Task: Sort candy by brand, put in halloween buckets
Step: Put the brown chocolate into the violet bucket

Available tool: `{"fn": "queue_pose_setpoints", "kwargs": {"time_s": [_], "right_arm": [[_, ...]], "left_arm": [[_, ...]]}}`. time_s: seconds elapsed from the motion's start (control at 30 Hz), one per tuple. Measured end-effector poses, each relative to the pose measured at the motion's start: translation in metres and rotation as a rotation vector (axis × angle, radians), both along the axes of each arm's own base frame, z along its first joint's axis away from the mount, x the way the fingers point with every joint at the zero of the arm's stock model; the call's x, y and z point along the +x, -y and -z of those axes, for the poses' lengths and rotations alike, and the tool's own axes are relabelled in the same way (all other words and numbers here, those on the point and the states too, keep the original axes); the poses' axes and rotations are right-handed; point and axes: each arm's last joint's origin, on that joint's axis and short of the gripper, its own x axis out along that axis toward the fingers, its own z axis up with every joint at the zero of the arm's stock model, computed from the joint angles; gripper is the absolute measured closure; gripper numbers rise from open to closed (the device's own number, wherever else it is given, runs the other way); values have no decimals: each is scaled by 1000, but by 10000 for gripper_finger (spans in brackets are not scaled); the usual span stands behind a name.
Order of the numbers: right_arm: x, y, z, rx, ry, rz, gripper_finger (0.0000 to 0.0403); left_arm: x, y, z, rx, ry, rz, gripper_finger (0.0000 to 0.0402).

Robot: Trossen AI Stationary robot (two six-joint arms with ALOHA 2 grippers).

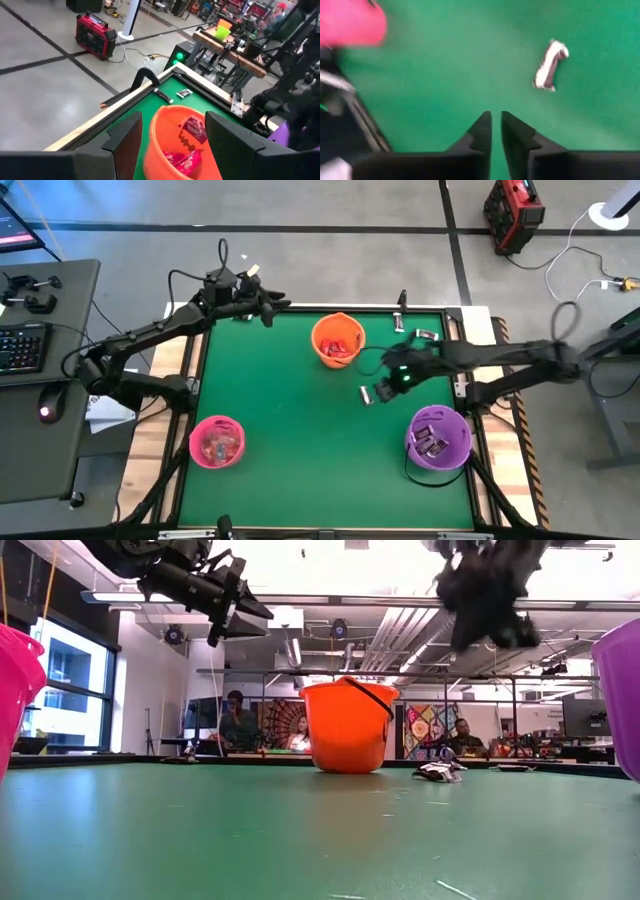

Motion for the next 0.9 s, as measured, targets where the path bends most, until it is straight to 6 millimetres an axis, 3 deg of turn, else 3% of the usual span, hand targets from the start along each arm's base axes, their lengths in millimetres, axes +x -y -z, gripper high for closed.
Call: {"fn": "queue_pose_setpoints", "kwargs": {"time_s": [0.1,0.3,0.43,0.73,0.83,0.9], "right_arm": [[19,5,29,8,-122,-102,326],[44,19,78,-71,-300,-136,218],[55,25,101,-88,-355,-115,185],[71,22,134,-111,-408,-106,188],[68,20,136,-127,-450,-83,230],[65,20,131,-129,-452,-86,290]], "left_arm": [[0,0,0,-22,9,-6,195],[0,0,0,-50,21,-14,195],[0,0,0,-50,21,-14,195],[0,0,0,-50,21,-13,195],[0,0,0,-50,20,-13,195],[0,0,0,-50,20,-13,195]]}}
